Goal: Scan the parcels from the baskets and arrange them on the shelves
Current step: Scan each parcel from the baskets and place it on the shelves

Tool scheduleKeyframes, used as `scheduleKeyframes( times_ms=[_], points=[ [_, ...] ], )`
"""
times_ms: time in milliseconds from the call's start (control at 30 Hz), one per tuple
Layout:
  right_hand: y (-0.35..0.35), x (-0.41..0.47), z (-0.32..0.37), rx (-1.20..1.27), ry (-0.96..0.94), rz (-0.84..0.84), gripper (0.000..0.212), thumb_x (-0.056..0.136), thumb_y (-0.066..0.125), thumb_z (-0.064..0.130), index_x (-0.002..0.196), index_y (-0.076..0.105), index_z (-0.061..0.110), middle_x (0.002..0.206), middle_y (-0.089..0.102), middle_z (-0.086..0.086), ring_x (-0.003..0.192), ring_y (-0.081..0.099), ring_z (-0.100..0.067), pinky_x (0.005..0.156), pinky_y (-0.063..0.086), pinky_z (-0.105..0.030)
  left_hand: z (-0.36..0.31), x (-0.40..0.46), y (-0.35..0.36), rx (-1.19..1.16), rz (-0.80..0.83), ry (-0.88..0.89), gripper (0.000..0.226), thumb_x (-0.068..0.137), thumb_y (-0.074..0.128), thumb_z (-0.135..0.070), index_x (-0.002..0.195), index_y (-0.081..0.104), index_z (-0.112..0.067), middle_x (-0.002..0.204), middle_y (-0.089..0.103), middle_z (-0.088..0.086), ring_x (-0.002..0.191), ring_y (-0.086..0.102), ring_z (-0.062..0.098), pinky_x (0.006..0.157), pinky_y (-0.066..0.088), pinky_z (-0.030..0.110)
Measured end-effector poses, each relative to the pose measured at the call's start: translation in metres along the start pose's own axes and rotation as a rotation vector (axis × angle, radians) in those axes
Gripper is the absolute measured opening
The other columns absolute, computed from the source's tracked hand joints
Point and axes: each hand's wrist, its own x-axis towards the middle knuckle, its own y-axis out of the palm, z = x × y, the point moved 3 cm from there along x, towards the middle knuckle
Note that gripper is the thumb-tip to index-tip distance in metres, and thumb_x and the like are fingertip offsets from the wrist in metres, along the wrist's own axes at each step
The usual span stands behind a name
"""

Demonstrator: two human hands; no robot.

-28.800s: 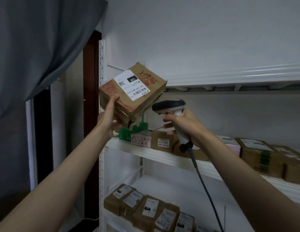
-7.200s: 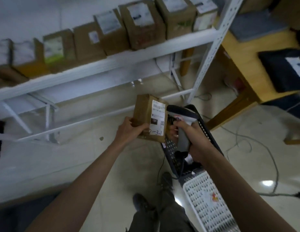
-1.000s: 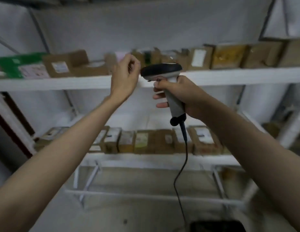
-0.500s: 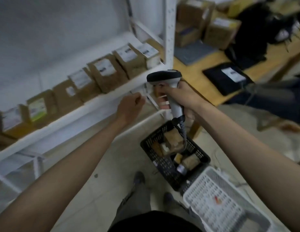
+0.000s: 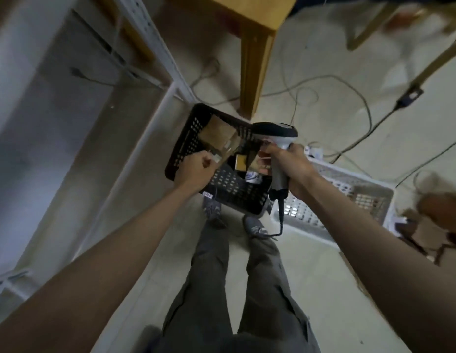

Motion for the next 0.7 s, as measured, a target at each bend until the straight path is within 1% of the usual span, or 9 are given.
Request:
scheduleKeyframes(
  times_ms=[67, 200, 233, 300, 400, 500, 600, 633, 700],
  points=[
    [0.003, 0.031, -0.029, 0.067, 0.028, -0.025, 0.010, 0.097, 0.060, 0.006, 0.106, 0.063, 0.008, 0.084, 0.065, -0.010, 0.071, 0.061, -0.022, 0.059, 0.050, -0.032, 0.021, 0.026, 0.020, 0.016, 0.029, -0.033, 0.015, 0.093, 0.063, -0.032, 0.082, 0.064, -0.022, 0.078, 0.062, -0.006, 0.080, 0.062, 0.019, 0.070, 0.051, 0.035],
    [0.015, 0.094, -0.079, 0.126, 0.073, -0.124, 0.020, 0.095, 0.065, 0.009, 0.115, 0.066, 0.005, 0.089, 0.070, -0.010, 0.076, 0.067, -0.021, 0.068, 0.058, -0.034, 0.059, 0.082, 0.045, 0.046, 0.056, -0.060, 0.016, 0.090, 0.069, -0.034, 0.091, 0.063, -0.019, 0.085, 0.061, -0.009, 0.086, 0.061, 0.016, 0.077, 0.051, 0.035],
    [0.020, 0.112, -0.092, 0.145, 0.084, -0.130, 0.020, 0.095, 0.065, 0.009, 0.115, 0.065, 0.005, 0.088, 0.070, -0.011, 0.074, 0.067, -0.021, 0.068, 0.059, -0.034, 0.068, 0.097, 0.052, 0.062, 0.062, -0.063, 0.016, 0.088, 0.070, -0.034, 0.092, 0.061, -0.020, 0.087, 0.061, -0.008, 0.087, 0.061, 0.016, 0.079, 0.051, 0.035],
    [0.031, 0.147, -0.119, 0.174, 0.100, -0.133, 0.016, 0.095, 0.064, 0.008, 0.111, 0.064, 0.008, 0.086, 0.069, -0.010, 0.070, 0.065, -0.020, 0.066, 0.059, -0.032, 0.091, 0.127, 0.068, 0.092, 0.066, -0.073, 0.020, 0.086, 0.072, -0.034, 0.096, 0.060, -0.021, 0.100, 0.061, -0.003, 0.092, 0.062, 0.019, 0.082, 0.050, 0.035],
    [0.045, 0.190, -0.158, 0.214, 0.133, -0.157, 0.016, 0.095, 0.064, 0.006, 0.111, 0.062, 0.009, 0.084, 0.068, -0.008, 0.071, 0.064, -0.019, 0.067, 0.058, -0.032, 0.122, 0.167, 0.096, 0.137, 0.085, -0.090, 0.040, 0.083, 0.074, -0.040, 0.113, 0.059, -0.017, 0.121, 0.053, 0.005, 0.103, 0.059, 0.023, 0.089, 0.051, 0.041],
    [0.056, 0.226, -0.189, 0.263, 0.150, -0.144, 0.018, 0.096, 0.061, 0.004, 0.114, 0.060, 0.007, 0.083, 0.066, -0.009, 0.072, 0.062, -0.019, 0.064, 0.057, -0.031, 0.144, 0.207, 0.122, 0.185, 0.104, -0.116, 0.070, 0.078, 0.078, -0.047, 0.134, 0.049, -0.018, 0.138, 0.041, 0.005, 0.122, 0.049, 0.024, 0.092, 0.048, 0.040],
    [0.064, 0.254, -0.211, 0.318, 0.185, -0.158, 0.009, 0.097, 0.061, 0.004, 0.104, 0.061, 0.010, 0.080, 0.067, -0.006, 0.073, 0.063, -0.019, 0.065, 0.057, -0.030, 0.155, 0.246, 0.144, 0.266, 0.081, -0.101, 0.090, 0.072, 0.082, -0.049, 0.144, 0.038, -0.016, 0.147, 0.033, 0.008, 0.133, 0.039, 0.027, 0.095, 0.044, 0.041],
    [0.066, 0.262, -0.218, 0.333, 0.192, -0.157, 0.009, 0.097, 0.061, 0.005, 0.105, 0.061, 0.008, 0.079, 0.067, -0.006, 0.074, 0.062, -0.020, 0.065, 0.057, -0.031, 0.157, 0.257, 0.150, 0.290, 0.063, -0.084, 0.094, 0.071, 0.082, -0.050, 0.145, 0.036, -0.016, 0.148, 0.031, 0.009, 0.134, 0.037, 0.029, 0.097, 0.042, 0.041],
    [0.070, 0.275, -0.230, 0.345, 0.196, -0.153, 0.019, 0.097, 0.060, 0.006, 0.116, 0.061, 0.002, 0.084, 0.065, -0.010, 0.078, 0.061, -0.022, 0.065, 0.057, -0.030, 0.159, 0.280, 0.163, 0.301, 0.025, -0.071, 0.105, 0.067, 0.083, -0.054, 0.150, 0.030, -0.018, 0.154, 0.026, 0.010, 0.140, 0.031, 0.031, 0.105, 0.037, 0.042]
  ],
)
